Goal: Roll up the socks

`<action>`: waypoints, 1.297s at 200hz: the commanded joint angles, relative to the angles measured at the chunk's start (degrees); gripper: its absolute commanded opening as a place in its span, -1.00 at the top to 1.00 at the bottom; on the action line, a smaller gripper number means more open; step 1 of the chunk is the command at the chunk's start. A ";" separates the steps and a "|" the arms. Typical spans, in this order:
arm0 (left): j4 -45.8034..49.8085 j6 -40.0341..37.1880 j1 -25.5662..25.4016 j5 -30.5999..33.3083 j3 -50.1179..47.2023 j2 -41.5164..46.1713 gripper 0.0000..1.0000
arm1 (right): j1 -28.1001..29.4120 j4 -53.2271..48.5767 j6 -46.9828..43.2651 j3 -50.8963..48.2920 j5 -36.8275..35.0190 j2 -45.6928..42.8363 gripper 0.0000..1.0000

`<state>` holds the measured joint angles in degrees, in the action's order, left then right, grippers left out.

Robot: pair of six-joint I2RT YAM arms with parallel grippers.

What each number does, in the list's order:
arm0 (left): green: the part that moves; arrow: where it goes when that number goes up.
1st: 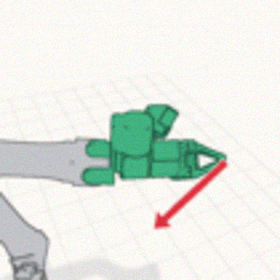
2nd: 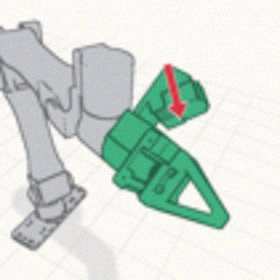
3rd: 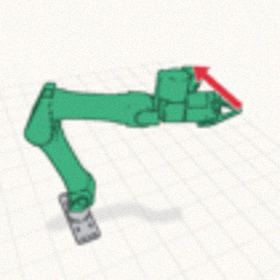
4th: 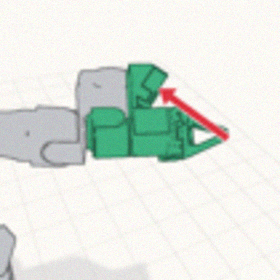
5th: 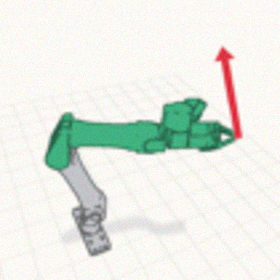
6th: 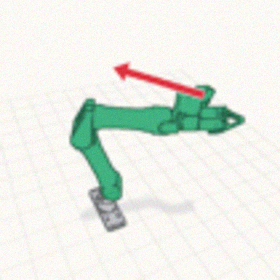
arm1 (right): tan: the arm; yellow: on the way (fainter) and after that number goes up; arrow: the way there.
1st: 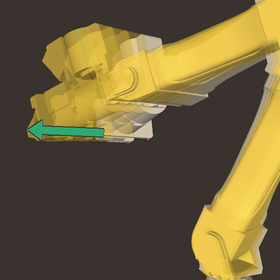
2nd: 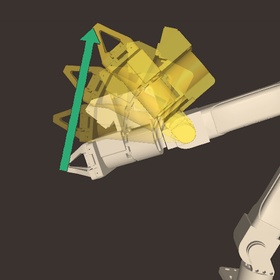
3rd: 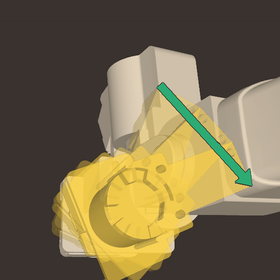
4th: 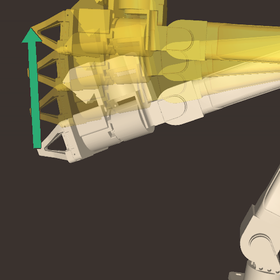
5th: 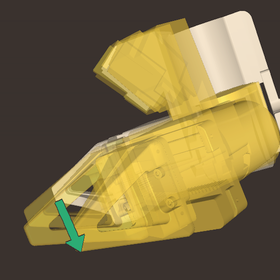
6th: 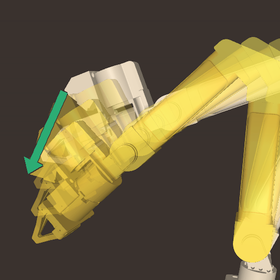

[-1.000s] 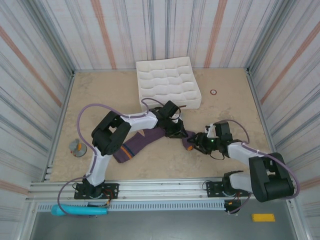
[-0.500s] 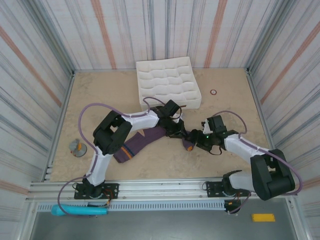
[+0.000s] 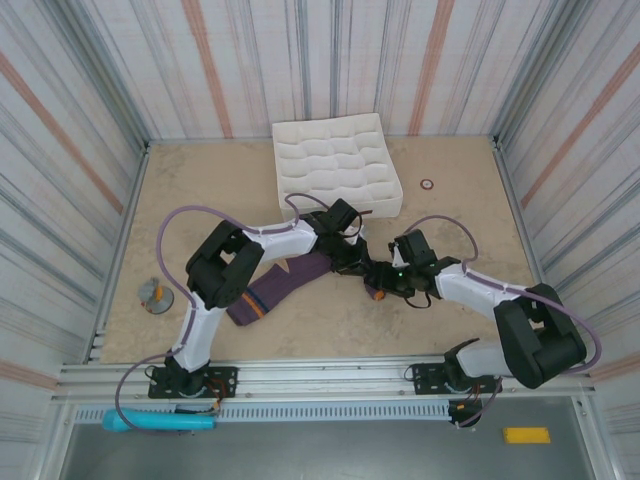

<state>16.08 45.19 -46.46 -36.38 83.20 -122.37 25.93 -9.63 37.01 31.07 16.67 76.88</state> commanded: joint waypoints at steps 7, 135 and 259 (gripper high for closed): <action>3.88 -0.60 -0.39 0.28 -1.60 -2.97 0.68 | 0.04 -2.07 2.21 -2.89 -6.38 3.80 -0.12; -2.55 2.78 1.26 -1.94 -7.52 5.13 -0.13 | -3.21 -6.67 2.23 -2.65 -2.89 -0.90 1.00; 25.75 -14.33 18.47 9.02 4.68 20.23 -0.50 | -8.35 -23.54 -6.82 12.31 -1.25 -8.20 1.00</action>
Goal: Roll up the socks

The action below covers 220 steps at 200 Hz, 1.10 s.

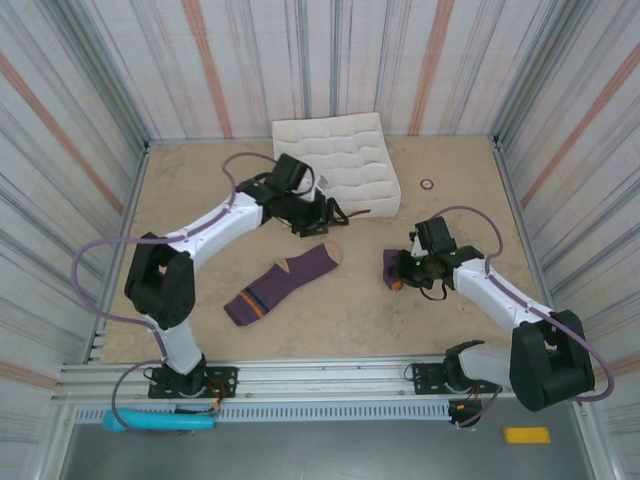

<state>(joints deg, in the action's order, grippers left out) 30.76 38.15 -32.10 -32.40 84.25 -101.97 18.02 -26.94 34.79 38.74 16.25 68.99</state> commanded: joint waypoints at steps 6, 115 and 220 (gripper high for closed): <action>12.82 -8.59 4.98 6.22 5.22 -0.67 -0.51 | -0.49 -7.54 -5.57 6.18 -1.25 0.03 1.00; 28.56 -19.24 13.99 21.99 26.71 -16.43 -0.08 | -0.62 -17.87 -12.71 18.44 -4.83 0.32 1.00; 27.17 -20.02 11.61 20.97 22.45 -18.45 0.75 | -0.73 -21.66 -16.49 27.18 -5.98 2.14 1.00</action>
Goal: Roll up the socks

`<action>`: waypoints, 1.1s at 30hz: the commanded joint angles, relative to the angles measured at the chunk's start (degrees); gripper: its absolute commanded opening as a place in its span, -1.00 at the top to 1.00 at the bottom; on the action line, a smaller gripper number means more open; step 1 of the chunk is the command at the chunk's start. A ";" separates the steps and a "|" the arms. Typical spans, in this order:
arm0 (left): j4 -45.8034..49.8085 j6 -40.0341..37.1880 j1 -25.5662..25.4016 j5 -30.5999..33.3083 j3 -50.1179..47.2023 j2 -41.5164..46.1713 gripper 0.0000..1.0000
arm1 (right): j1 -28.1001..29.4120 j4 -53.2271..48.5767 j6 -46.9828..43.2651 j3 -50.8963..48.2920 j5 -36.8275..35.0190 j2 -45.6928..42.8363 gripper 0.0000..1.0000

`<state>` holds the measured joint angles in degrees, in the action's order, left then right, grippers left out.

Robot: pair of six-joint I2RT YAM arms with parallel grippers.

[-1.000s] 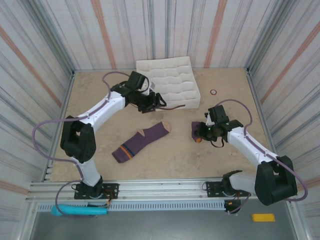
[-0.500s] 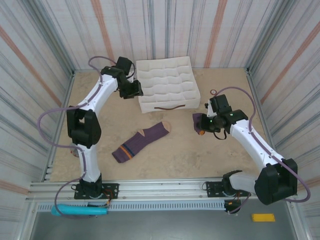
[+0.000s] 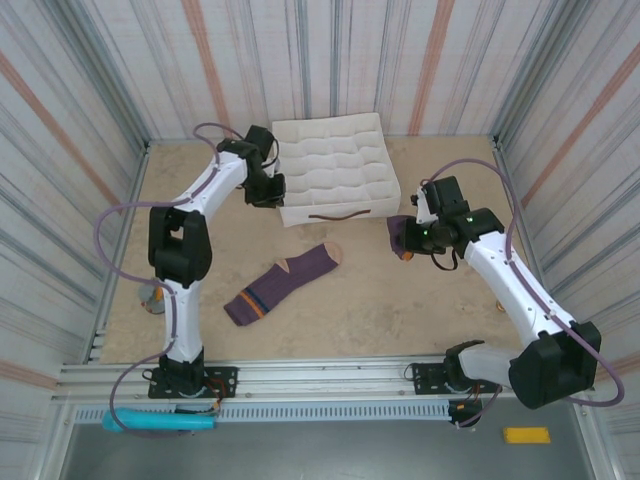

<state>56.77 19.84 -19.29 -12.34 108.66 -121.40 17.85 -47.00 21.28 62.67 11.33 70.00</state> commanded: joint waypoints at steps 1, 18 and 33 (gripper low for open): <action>1.15 -1.85 -1.19 0.95 -2.01 1.03 0.76 | -0.54 -1.60 -3.07 3.38 -1.06 1.12 1.00; 1.21 -8.55 -2.82 4.97 -7.42 6.35 1.00 | 5.71 0.60 -14.60 18.57 -7.57 13.96 1.00; -1.04 -7.27 -1.19 1.26 -8.38 5.83 1.00 | 7.03 18.20 -24.85 25.54 -13.68 31.78 1.00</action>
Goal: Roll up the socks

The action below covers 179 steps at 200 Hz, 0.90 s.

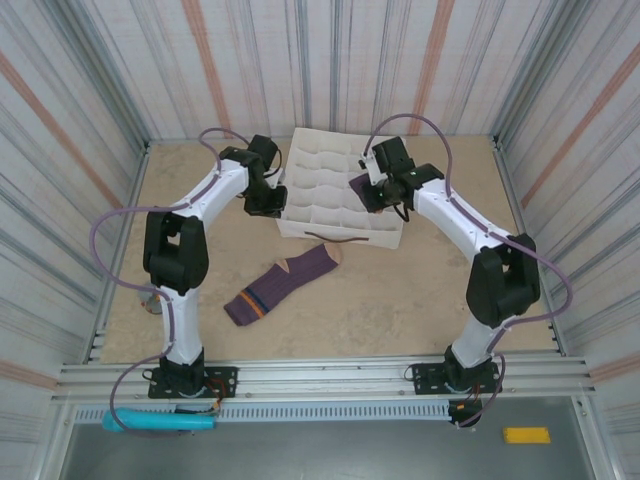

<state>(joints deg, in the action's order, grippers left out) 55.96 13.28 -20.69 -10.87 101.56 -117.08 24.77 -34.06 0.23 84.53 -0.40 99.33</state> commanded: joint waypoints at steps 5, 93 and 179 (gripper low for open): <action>-0.28 -0.71 0.21 -0.12 -1.27 1.39 1.00 | 0.16 6.15 -4.18 5.20 -1.47 4.48 1.00; -0.28 3.05 1.51 -2.25 -1.43 -0.17 1.00 | 1.01 11.65 -6.92 2.72 -1.39 11.41 1.00; -0.37 7.12 2.49 -2.97 -1.98 -1.03 1.00 | 2.03 12.57 -5.47 -6.83 -2.70 7.44 1.00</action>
<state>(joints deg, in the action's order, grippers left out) 55.02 18.35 -19.00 -14.37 100.75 -117.08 26.72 -19.53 -5.06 78.85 -1.98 109.54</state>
